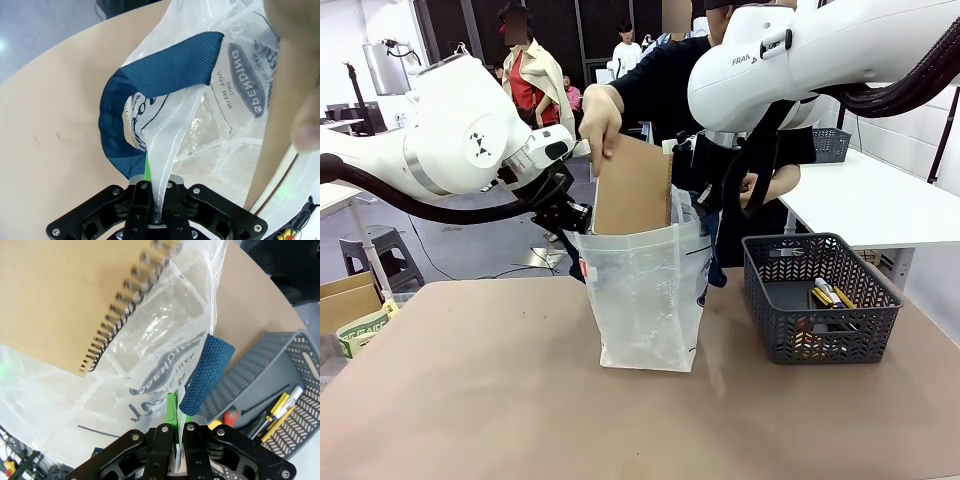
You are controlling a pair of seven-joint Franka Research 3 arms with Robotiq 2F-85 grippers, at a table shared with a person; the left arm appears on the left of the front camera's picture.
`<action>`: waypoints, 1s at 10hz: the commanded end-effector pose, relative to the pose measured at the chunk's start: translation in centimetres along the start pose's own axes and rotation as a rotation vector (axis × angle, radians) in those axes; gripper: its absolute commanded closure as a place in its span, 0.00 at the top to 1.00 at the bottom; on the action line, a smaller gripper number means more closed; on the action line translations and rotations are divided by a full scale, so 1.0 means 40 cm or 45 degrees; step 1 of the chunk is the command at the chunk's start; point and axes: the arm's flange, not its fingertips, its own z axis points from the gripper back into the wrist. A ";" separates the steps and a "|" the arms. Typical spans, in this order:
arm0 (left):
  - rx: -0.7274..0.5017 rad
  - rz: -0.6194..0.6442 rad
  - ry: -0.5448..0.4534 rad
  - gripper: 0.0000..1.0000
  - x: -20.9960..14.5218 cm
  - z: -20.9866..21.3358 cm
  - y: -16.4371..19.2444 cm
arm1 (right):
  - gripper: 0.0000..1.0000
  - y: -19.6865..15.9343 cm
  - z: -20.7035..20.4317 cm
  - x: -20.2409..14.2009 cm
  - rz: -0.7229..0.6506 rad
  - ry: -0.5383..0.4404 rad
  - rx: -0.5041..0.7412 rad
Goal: Transfer purchased items from the store into the shopping bag.
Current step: Move the Reusable shopping bag to the right side of the table.
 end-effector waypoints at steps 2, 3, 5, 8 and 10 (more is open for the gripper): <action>0.000 0.000 0.000 0.00 0.000 0.000 0.000 | 0.00 -0.002 0.002 0.002 -0.004 0.004 -0.004; 0.000 0.000 0.000 0.00 0.000 0.000 0.000 | 0.00 -0.002 0.002 0.002 -0.004 0.004 -0.004; 0.000 0.000 0.000 0.00 0.000 0.000 0.000 | 0.00 -0.002 0.002 0.002 -0.004 0.004 -0.004; 0.000 0.000 0.000 0.00 0.000 0.000 0.000 | 0.00 -0.002 0.002 0.002 -0.004 0.004 -0.004; 0.000 0.000 0.000 0.00 0.000 0.000 0.000 | 0.00 -0.002 0.002 0.002 -0.004 0.004 -0.004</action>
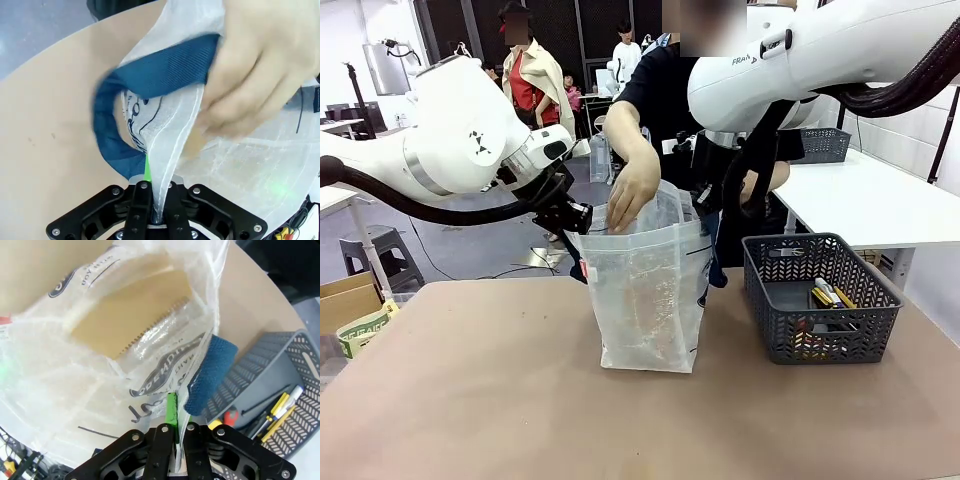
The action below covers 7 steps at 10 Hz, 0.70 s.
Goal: Transfer purchased items from the store into the shopping bag.
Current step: Move the Reusable shopping bag to the right side of the table.
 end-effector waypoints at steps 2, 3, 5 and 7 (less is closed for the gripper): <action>0.027 0.004 0.000 0.00 0.001 0.001 -0.001 | 0.00 -0.002 0.001 0.002 -0.005 0.004 -0.004; 0.027 0.004 0.000 0.00 0.001 0.001 -0.001 | 0.00 -0.002 0.001 0.002 -0.005 0.004 -0.004; 0.027 0.004 0.000 0.00 0.001 0.001 -0.001 | 0.00 -0.002 0.001 0.002 -0.005 0.004 -0.004; 0.027 0.004 0.000 0.00 0.001 0.001 -0.001 | 0.00 -0.002 0.001 0.002 -0.005 0.004 -0.004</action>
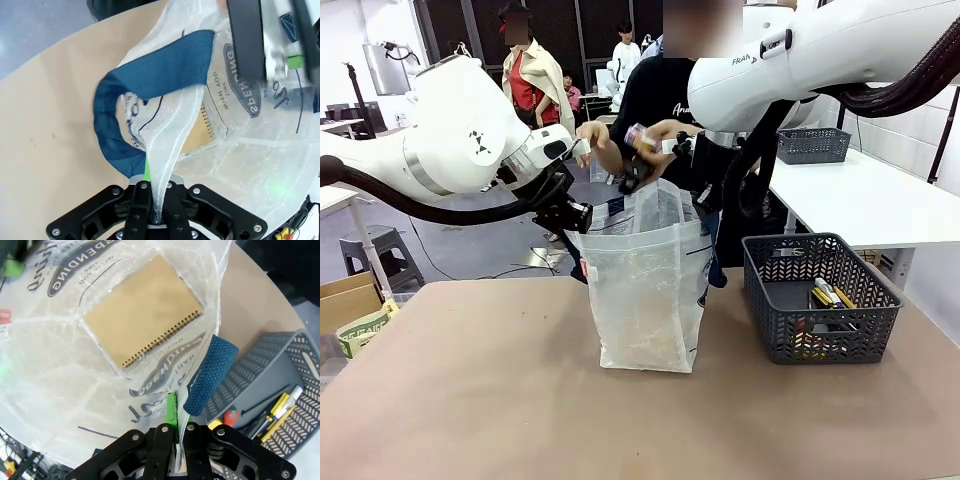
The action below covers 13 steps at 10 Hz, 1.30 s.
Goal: Transfer purchased items from the store into the shopping bag.
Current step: Move the Reusable shopping bag to the right side of the table.
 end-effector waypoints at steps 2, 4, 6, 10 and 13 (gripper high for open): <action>0.026 0.005 0.002 0.00 0.000 0.000 -0.001 | 0.00 -0.002 0.001 0.002 -0.005 0.004 -0.004; 0.026 0.005 0.002 0.00 0.000 0.000 -0.001 | 0.00 -0.002 0.001 0.002 -0.005 0.004 -0.004; 0.026 0.005 0.002 0.00 0.000 0.000 -0.001 | 0.00 -0.002 0.001 0.002 -0.005 0.004 -0.004; 0.026 0.005 0.002 0.00 0.000 0.000 -0.001 | 0.00 -0.002 0.001 0.002 -0.005 0.004 -0.004; 0.026 0.005 0.002 0.00 0.000 0.000 -0.001 | 0.00 -0.002 0.001 0.002 -0.005 0.004 -0.004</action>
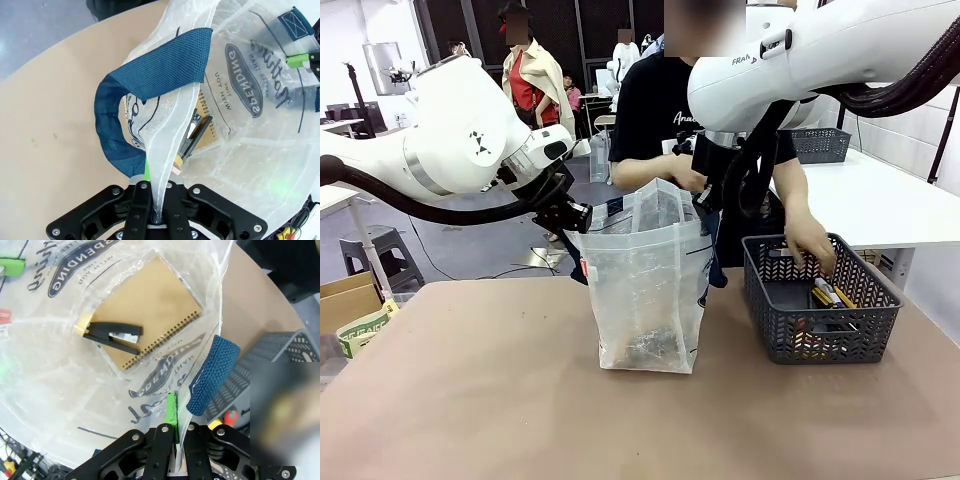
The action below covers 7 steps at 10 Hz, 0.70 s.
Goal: Transfer purchased items from the store into the shopping bag.
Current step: Move the Reusable shopping bag to the right side of the table.
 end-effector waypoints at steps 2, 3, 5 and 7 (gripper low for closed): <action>0.018 0.012 -0.001 0.00 0.000 0.001 -0.001 | 0.00 -0.002 0.002 0.002 -0.005 0.004 -0.004; 0.018 0.012 -0.001 0.00 0.000 0.001 -0.001 | 0.00 -0.002 0.002 0.002 -0.005 0.004 -0.004; 0.018 0.012 -0.001 0.00 0.000 0.001 -0.001 | 0.00 -0.002 0.002 0.002 -0.005 0.004 -0.004; 0.018 0.012 -0.001 0.00 0.000 0.001 -0.001 | 0.00 -0.002 0.002 0.002 -0.005 0.004 -0.004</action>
